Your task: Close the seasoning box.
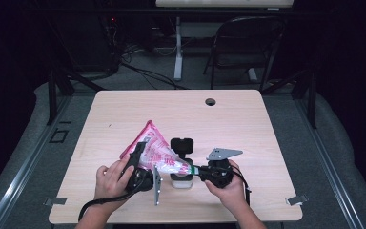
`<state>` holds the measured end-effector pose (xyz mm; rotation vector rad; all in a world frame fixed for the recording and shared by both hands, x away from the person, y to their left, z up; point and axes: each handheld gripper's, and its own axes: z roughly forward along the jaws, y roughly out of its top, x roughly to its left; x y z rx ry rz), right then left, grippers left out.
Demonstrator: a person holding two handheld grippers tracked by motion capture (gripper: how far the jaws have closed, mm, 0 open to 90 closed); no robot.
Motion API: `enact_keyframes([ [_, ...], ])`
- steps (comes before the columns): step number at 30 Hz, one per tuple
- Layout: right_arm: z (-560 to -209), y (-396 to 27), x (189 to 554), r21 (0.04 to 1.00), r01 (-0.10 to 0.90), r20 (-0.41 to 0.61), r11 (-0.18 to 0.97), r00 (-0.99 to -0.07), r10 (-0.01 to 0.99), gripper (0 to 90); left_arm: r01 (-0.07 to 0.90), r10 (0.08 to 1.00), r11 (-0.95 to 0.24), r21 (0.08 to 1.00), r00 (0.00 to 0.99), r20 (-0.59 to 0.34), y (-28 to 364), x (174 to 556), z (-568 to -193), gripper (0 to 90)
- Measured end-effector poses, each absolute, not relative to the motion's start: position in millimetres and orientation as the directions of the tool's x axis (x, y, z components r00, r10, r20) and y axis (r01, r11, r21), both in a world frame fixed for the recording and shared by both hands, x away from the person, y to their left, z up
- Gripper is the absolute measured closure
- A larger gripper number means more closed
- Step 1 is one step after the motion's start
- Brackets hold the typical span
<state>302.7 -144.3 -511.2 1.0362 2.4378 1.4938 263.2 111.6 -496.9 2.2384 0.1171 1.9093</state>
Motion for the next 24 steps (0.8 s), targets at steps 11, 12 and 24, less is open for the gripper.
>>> enact_keyframes([
  [11,-512.1,-143.9,302.7,0.817,0.497,0.252,0.293,-0.764,0.594,89.3,-0.069,0.177,-0.979,0.19,0.159,0.971,111.1,262.3,-495.8,61.3],
  [12,-512.1,-143.9,302.7,0.817,0.497,0.252,0.293,-0.764,0.594,89.3,-0.068,0.177,-0.979,0.19,0.159,0.971,111.0,262.3,-495.8,61.3],
  [24,-512.6,-143.6,302.5,0.815,0.498,0.25,0.295,-0.763,0.596,89.3,-0.076,0.165,-0.981,0.178,0.152,0.974,110.1,262.5,-494.9,61.2],
])
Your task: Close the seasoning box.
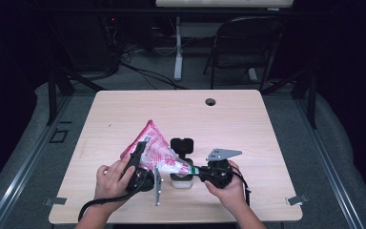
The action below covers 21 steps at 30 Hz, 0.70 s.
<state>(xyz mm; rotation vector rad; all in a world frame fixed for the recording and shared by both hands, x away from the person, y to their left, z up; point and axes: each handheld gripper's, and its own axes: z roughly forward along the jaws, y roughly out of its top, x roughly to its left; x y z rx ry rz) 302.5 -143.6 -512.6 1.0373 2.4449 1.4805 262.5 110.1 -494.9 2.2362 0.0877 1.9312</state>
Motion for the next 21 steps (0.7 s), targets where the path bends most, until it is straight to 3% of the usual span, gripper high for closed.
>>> enact_keyframes([
  [21,-513.4,-143.3,301.9,0.813,0.502,0.251,0.295,-0.76,0.599,89.2,-0.08,0.149,-0.983,0.163,0.158,0.976,109.3,261.6,-493.1,61.2],
])
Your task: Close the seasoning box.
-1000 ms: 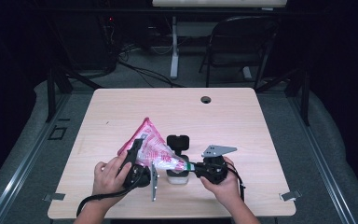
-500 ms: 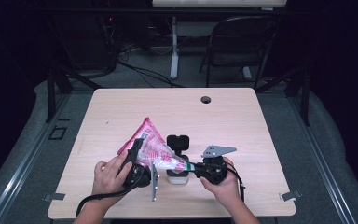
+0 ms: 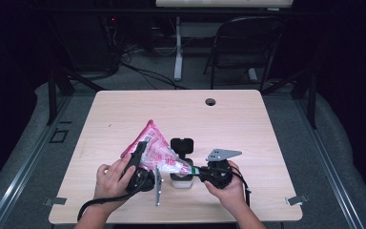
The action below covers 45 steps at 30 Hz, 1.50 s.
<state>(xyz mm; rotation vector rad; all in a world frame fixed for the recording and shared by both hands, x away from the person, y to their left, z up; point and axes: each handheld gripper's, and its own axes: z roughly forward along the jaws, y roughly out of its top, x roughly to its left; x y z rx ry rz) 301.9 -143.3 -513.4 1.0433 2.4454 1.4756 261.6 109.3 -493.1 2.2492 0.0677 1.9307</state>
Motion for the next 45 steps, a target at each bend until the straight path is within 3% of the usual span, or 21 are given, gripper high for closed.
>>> enact_keyframes([
  [45,-515.3,-145.5,301.4,0.813,0.506,0.254,0.288,-0.753,0.607,89.3,-0.096,0.14,-0.983,0.155,0.145,0.979,104.9,258.4,-489.1,61.0],
])
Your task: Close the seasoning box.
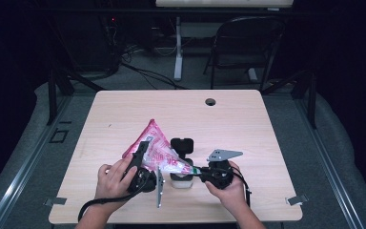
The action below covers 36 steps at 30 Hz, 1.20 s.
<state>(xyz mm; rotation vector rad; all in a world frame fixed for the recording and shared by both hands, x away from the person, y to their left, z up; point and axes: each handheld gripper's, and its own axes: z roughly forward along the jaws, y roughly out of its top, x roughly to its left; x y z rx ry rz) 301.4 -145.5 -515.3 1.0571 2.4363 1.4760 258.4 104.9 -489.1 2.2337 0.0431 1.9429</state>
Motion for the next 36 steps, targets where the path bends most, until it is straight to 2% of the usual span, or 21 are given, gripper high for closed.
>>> enact_keyframes([
  [36,-517.4,-148.6,300.5,0.81,0.515,0.26,0.281,-0.744,0.616,89.2,-0.11,0.122,-0.984,0.139,0.141,0.982,99.7,256.2,-487.4,60.9],
])
